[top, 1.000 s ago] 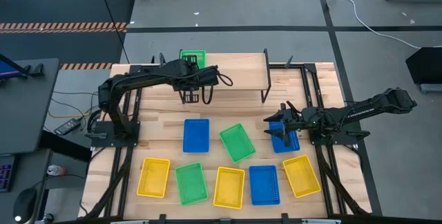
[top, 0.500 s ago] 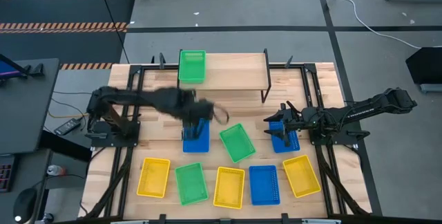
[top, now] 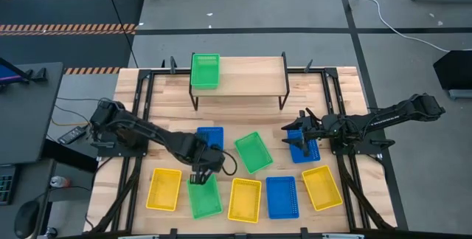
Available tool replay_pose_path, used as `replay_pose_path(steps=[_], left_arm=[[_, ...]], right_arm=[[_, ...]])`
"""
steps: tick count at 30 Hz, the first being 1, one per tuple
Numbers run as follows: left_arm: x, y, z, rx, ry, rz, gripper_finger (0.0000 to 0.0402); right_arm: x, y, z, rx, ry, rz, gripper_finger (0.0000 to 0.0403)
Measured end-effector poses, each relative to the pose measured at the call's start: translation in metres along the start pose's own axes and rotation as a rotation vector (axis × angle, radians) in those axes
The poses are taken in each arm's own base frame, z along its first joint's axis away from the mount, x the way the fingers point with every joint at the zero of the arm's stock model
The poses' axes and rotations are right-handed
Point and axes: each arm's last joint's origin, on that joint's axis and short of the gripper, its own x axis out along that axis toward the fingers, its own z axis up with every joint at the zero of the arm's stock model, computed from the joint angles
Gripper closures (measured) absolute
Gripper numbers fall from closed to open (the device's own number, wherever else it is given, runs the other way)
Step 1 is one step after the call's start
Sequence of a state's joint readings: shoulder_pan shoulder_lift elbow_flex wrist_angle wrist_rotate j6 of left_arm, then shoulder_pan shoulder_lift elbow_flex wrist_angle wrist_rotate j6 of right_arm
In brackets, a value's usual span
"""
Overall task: Stack baskets on shelf by color
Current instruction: Put the top left blue bin on the shelf
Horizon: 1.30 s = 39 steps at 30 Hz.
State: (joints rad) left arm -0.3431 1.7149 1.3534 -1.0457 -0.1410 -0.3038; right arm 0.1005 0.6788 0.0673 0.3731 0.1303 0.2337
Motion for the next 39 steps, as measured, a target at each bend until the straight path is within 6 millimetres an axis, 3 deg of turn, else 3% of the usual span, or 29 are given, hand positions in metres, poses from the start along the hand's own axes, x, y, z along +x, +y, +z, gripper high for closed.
replay_pose_path(steps=[8, 15, 20, 23, 25, 27, 29, 35, 39], left_arm=[[0.035, 0.000, -0.007, -0.058, -0.046, -0.077, 0.0268], [0.039, -0.002, -0.009, -0.076, -0.053, -0.070, 0.0249], [0.062, 0.007, -0.017, -0.124, -0.051, -0.045, 0.0242], [0.074, 0.012, -0.021, -0.159, -0.080, -0.025, 0.0263], [0.074, 0.014, -0.021, -0.160, -0.092, 0.002, 0.0300], [0.071, 0.014, -0.017, -0.140, -0.111, 0.017, 0.0356], [0.064, 0.014, -0.009, -0.104, -0.140, 0.019, 0.0386], [0.022, 0.018, 0.029, 0.015, -0.296, 0.013, 0.0394], [-0.016, 0.031, 0.051, 0.106, -0.380, 0.118, 0.0394]], right_arm=[[0.000, 0.003, -0.001, -0.004, 0.007, 0.020, 0.0149], [0.000, 0.005, -0.001, -0.004, 0.010, 0.034, 0.0149], [0.000, 0.005, -0.001, -0.010, 0.008, 0.032, 0.0149], [0.000, 0.005, -0.001, -0.024, 0.005, 0.032, 0.0149], [0.000, 0.005, -0.001, -0.032, 0.004, 0.033, 0.0149], [0.000, 0.005, -0.001, -0.036, 0.002, 0.032, 0.0149], [0.000, 0.004, -0.001, -0.049, -0.001, 0.025, 0.0149], [0.000, 0.004, 0.000, -0.060, -0.005, 0.007, 0.0149], [0.000, 0.004, 0.000, -0.060, -0.005, 0.007, 0.0149]])
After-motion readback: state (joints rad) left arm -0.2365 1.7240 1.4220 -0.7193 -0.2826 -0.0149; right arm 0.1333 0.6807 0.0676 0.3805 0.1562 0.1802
